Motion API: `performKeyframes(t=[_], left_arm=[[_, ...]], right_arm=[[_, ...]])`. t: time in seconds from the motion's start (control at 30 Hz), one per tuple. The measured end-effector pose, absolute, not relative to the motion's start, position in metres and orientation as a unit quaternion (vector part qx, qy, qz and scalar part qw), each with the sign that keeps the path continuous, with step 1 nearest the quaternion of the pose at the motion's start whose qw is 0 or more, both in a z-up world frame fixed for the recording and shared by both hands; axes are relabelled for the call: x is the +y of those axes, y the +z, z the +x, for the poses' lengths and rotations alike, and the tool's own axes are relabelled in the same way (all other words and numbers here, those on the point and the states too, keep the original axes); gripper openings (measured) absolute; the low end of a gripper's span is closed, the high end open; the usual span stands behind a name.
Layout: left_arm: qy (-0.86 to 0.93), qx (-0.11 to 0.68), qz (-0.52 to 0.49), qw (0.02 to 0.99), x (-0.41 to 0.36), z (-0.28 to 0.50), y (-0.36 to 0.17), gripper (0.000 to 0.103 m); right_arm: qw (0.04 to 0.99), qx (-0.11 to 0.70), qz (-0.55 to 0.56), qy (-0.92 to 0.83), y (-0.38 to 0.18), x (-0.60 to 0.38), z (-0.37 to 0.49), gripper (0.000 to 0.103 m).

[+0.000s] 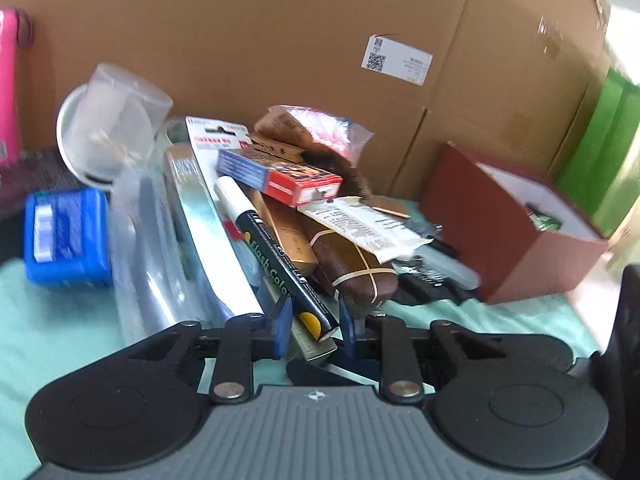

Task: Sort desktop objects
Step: 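Grasp the black Flash Color marker with left tool while right tool grasps the khaki box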

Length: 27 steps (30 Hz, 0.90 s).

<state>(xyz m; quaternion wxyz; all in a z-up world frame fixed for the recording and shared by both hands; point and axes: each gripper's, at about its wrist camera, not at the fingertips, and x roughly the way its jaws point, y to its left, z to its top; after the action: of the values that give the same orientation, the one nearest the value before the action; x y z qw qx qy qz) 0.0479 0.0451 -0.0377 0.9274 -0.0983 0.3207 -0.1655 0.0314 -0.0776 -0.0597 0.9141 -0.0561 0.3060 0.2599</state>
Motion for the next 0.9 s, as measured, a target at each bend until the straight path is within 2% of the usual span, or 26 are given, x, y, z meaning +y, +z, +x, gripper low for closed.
performKeyframes(t=[0.3,0.33,0.4,0.6,0.63,0.67,0.7,0.73,0.77,0.8,0.9], left_arm=[[-0.167,0.329,-0.09,0.925,0.039,0.033,-0.034,0.026],[-0.16,0.327,-0.086,0.927,0.038,0.033,-0.035,0.029],[-0.136,0.329,-0.076,0.932,0.034,0.038,-0.036,0.042],[-0.114,0.342,-0.078,0.93,0.03,0.055,-0.05,0.056],[-0.113,0.342,-0.083,0.929,0.031,0.055,-0.051,0.056],[-0.116,0.344,-0.089,0.928,0.033,0.057,-0.052,0.055],[-0.122,0.344,-0.094,0.926,0.034,0.056,-0.052,0.045],[-0.132,0.344,-0.099,0.924,0.036,0.056,-0.052,0.039],[-0.135,0.348,-0.098,0.922,0.036,0.055,-0.051,0.026],[-0.135,0.359,-0.089,0.919,0.034,0.054,-0.052,0.025],[-0.155,0.363,-0.065,0.917,0.033,0.041,-0.05,0.025]], right_arm=[[0.913,0.32,-0.072,0.244,-0.059,-0.114,-0.006,0.019],[0.913,0.322,-0.069,0.242,-0.059,-0.118,-0.009,0.02],[0.913,0.323,-0.066,0.24,-0.058,-0.124,-0.01,0.02],[0.918,0.312,-0.071,0.233,-0.059,-0.121,-0.009,0.024],[0.919,0.311,-0.071,0.233,-0.059,-0.12,-0.008,0.028],[0.919,0.31,-0.072,0.231,-0.06,-0.118,-0.007,0.034],[0.92,0.31,-0.073,0.228,-0.061,-0.116,-0.005,0.035],[0.919,0.313,-0.073,0.227,-0.063,-0.115,-0.004,0.034],[0.918,0.316,-0.071,0.228,-0.064,-0.116,-0.003,0.03],[0.917,0.319,-0.068,0.23,-0.064,-0.118,-0.003,0.024],[0.916,0.326,-0.064,0.224,-0.062,-0.128,-0.005,0.021]])
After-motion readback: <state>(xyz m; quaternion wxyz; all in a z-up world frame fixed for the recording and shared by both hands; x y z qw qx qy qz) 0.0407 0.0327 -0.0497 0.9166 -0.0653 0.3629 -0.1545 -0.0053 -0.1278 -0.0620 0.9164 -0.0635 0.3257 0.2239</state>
